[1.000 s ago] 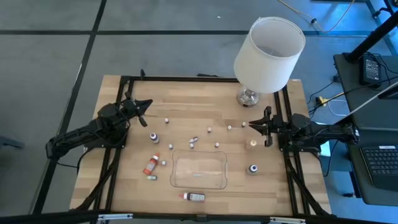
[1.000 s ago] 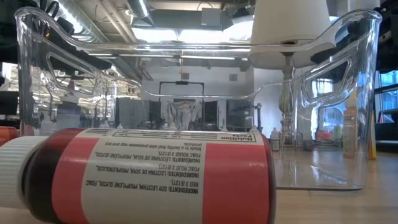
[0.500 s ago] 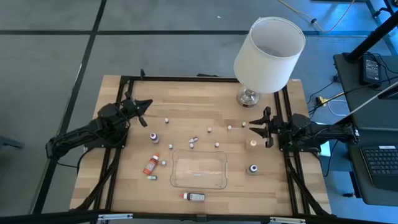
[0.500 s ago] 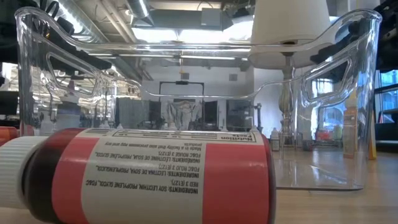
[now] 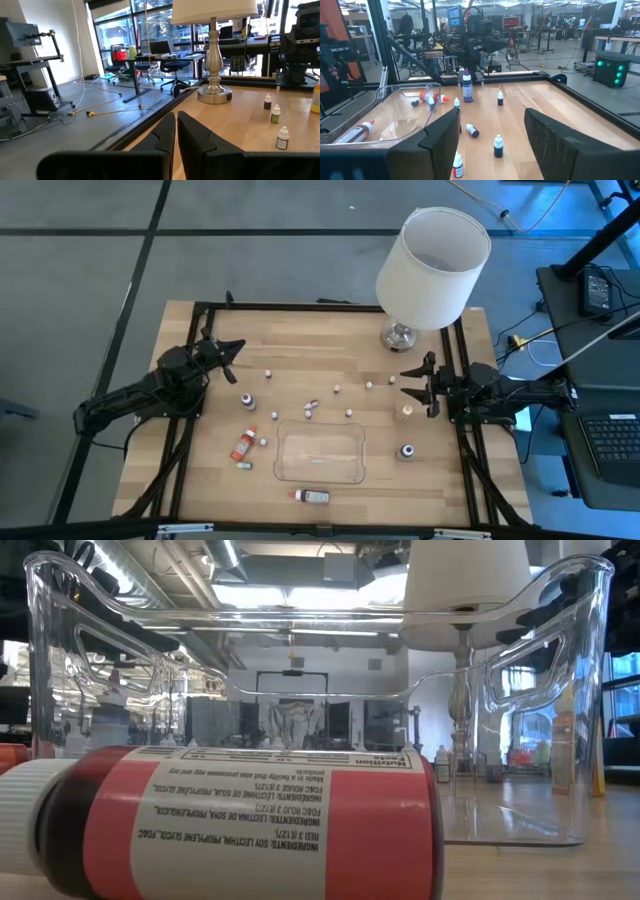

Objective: Pick & Place food coloring
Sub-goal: Put the big purple food coloring bottle into the container

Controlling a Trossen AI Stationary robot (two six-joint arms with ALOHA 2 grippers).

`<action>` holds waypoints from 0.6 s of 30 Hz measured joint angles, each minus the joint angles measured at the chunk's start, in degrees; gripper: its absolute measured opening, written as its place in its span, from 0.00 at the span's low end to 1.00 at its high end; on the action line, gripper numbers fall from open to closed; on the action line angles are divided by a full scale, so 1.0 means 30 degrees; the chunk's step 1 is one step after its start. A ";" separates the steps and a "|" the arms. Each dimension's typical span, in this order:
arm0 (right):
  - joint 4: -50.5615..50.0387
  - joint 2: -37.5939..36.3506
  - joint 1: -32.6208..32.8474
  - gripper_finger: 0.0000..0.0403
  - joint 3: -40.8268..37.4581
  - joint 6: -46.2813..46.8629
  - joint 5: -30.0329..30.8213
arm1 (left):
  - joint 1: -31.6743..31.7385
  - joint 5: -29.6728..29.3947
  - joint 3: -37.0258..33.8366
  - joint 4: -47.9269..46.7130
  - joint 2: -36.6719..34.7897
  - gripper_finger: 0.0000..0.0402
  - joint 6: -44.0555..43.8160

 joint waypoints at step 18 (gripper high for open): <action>0.1481 0.0015 -0.0005 0.55 0.0000 -0.1424 0.0551 | -0.0002 0.0002 -0.0001 0.0002 0.0000 0.04 -0.0304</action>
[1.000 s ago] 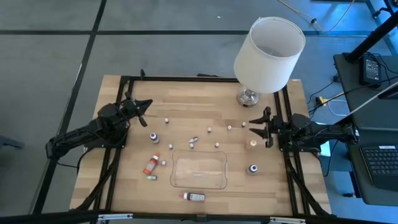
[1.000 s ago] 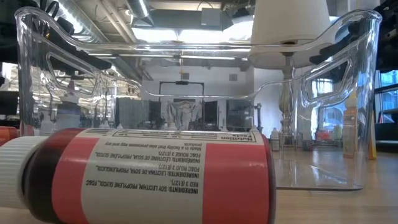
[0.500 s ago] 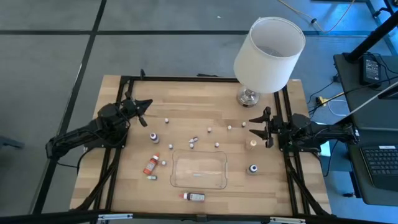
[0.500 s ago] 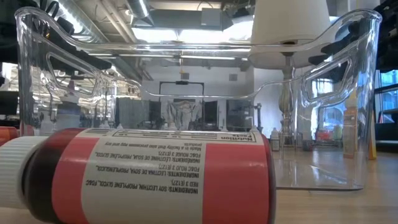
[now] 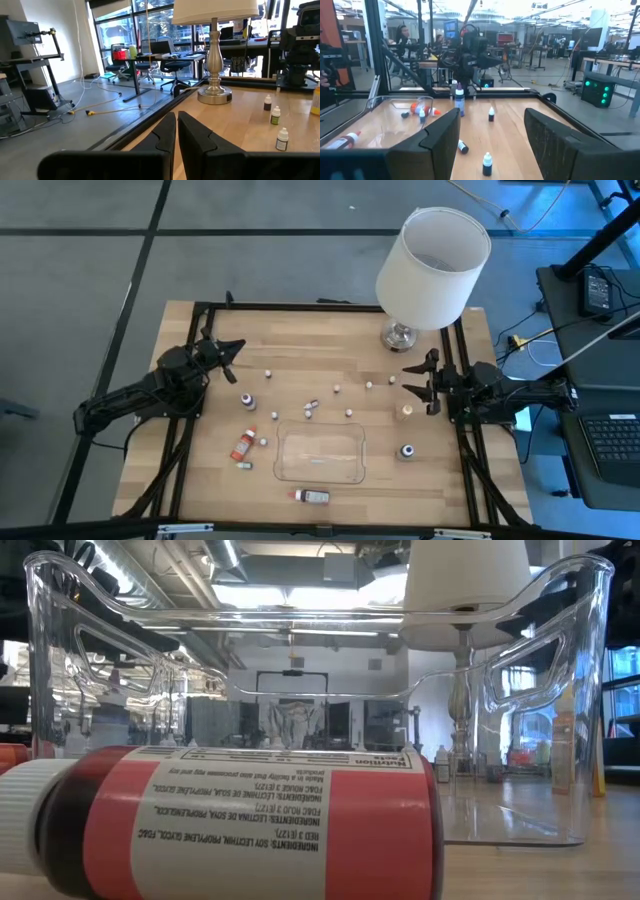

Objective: Pick & Place food coloring
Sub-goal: Put the big purple food coloring bottle into the container

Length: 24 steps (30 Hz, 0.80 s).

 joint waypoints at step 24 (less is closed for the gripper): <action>-0.0673 0.0000 -0.0003 0.55 -0.0007 -0.0080 0.0833 | -0.0080 0.2979 0.0002 0.0041 0.0000 0.24 -0.1195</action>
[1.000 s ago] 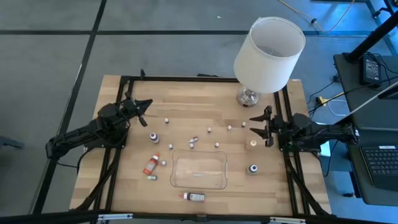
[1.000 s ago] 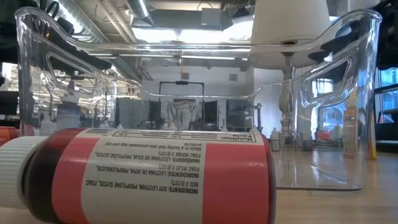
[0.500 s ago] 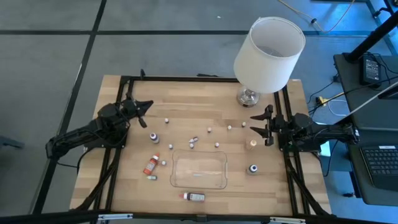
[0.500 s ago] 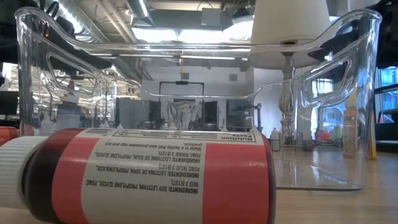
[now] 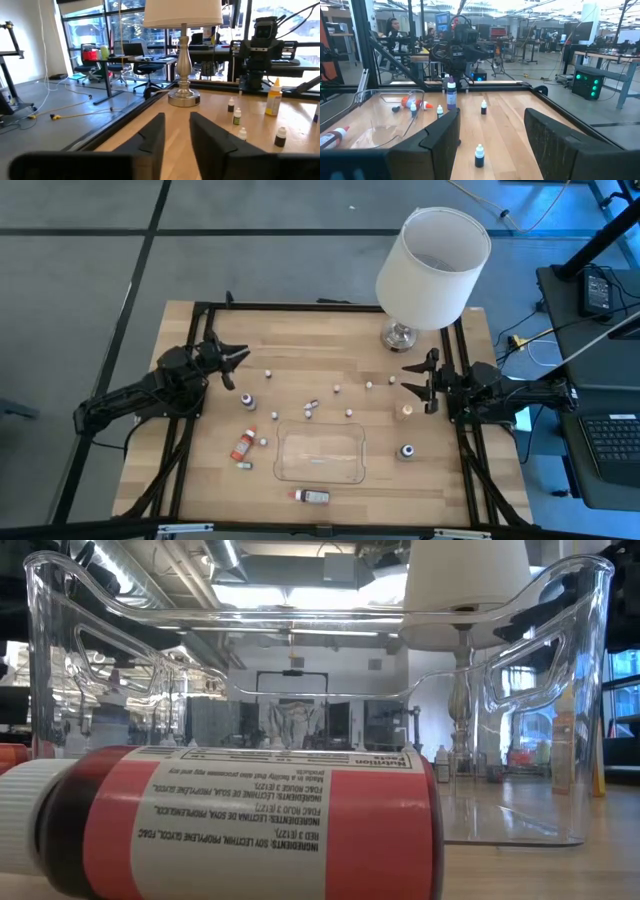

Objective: Pick & Place food coloring
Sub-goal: Put the big purple food coloring bottle into the container

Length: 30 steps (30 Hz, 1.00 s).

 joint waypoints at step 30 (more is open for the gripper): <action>-0.0066 0.0000 0.0000 0.55 0.0007 -0.1567 0.0044 | 0.0000 0.0642 0.0003 -0.0015 0.0000 0.44 -0.3147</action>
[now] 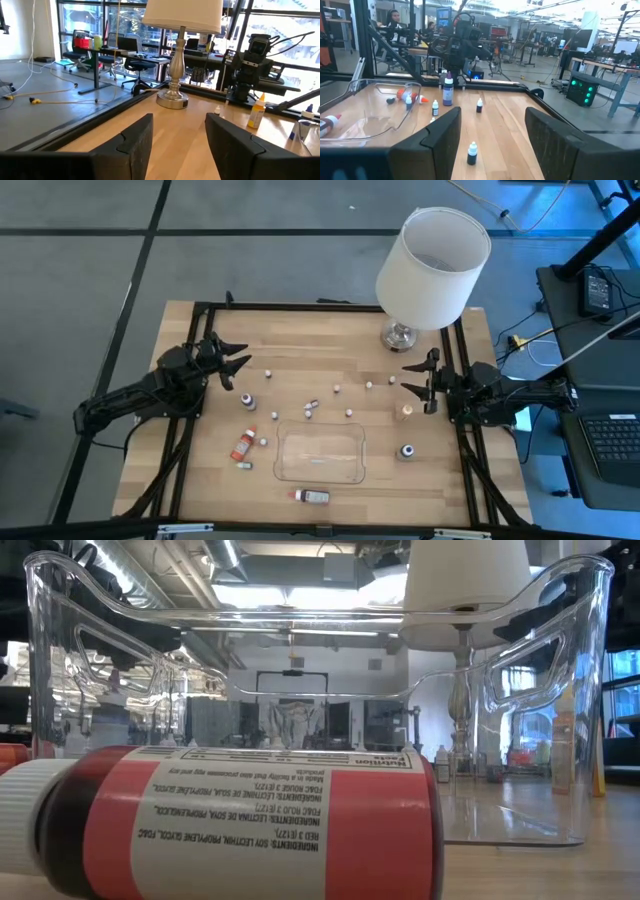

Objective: Pick & Place food coloring
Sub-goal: Put the big purple food coloring bottle into the container

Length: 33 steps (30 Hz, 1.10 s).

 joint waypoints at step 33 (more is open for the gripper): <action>0.0007 -0.0007 0.0000 0.55 0.0000 -0.0954 -0.0022 | -0.4015 0.1035 0.6176 -0.0203 0.8105 0.41 0.1084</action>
